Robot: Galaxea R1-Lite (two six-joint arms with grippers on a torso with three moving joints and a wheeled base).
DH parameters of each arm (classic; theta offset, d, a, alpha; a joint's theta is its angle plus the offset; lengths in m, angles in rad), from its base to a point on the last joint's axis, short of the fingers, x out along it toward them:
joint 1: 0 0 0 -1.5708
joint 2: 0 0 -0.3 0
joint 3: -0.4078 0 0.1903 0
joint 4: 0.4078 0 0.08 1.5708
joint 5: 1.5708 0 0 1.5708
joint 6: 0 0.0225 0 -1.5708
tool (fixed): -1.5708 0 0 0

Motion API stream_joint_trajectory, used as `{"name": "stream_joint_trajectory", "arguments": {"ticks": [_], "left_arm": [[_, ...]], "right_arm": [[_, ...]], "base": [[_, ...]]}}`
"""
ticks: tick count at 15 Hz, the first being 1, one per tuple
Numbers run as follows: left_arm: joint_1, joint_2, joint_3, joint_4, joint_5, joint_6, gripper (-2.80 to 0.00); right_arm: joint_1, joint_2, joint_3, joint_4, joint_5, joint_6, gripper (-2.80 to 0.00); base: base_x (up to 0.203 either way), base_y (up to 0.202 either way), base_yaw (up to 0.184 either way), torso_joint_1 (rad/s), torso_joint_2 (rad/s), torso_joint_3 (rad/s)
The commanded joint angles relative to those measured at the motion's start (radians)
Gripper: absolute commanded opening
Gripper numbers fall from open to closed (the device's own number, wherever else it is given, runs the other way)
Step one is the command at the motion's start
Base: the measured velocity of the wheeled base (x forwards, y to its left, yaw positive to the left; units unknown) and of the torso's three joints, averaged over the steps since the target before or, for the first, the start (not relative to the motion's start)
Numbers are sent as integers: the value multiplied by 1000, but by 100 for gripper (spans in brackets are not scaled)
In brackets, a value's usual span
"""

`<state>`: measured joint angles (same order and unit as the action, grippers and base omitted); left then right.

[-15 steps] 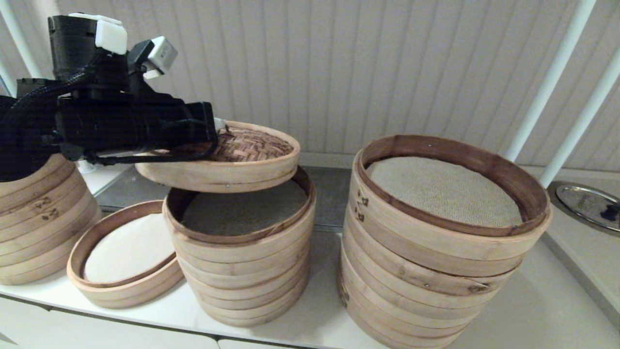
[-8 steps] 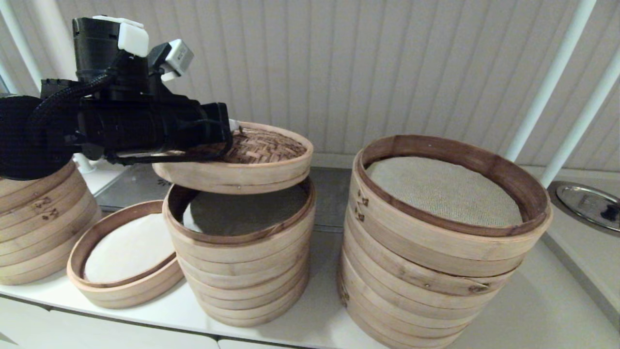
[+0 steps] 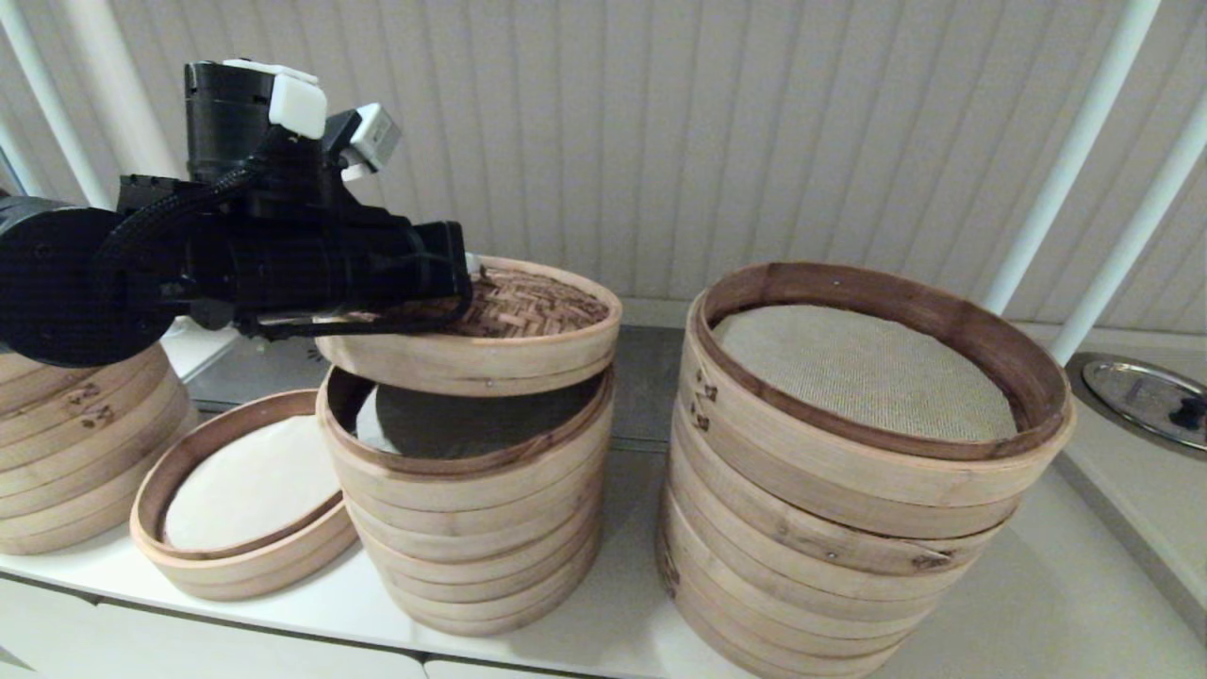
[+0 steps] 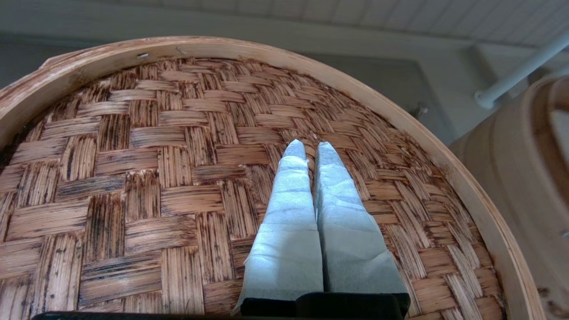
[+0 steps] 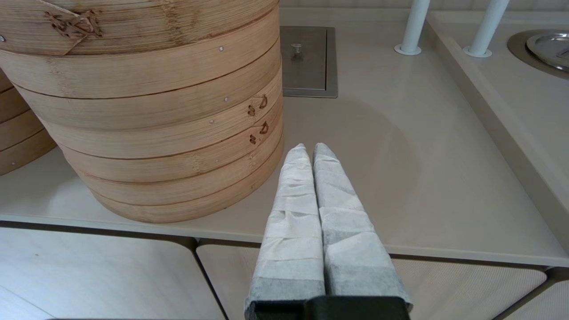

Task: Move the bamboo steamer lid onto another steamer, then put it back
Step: Put the steamer

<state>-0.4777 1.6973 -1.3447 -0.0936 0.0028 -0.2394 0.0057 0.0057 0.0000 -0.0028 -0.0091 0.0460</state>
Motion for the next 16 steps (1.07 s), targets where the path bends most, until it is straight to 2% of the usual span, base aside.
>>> {"name": "stream_joint_trajectory", "arguments": {"ticks": [1, 5, 9, 16], "left_arm": [[-5, -1, 17, -3, 3, -1, -280], [-4, -31, 86, -27, 6, -3, -280], [-4, -51, 112, -52, 53, -3, -280], [-6, -70, 147, -61, 56, -2, -280]], "right_arm": [[0, 0, 3, 0, 0, 0, -280], [0, 0, 3, 0, 0, 0, -280], [0, 0, 3, 0, 0, 0, -280], [0, 0, 2, 0, 0, 0, -280]], "base": [[0, 0, 0, 0, 0, 0], [0, 0, 0, 0, 0, 0], [0, 0, 0, 0, 0, 0], [0, 0, 0, 0, 0, 0]]}}
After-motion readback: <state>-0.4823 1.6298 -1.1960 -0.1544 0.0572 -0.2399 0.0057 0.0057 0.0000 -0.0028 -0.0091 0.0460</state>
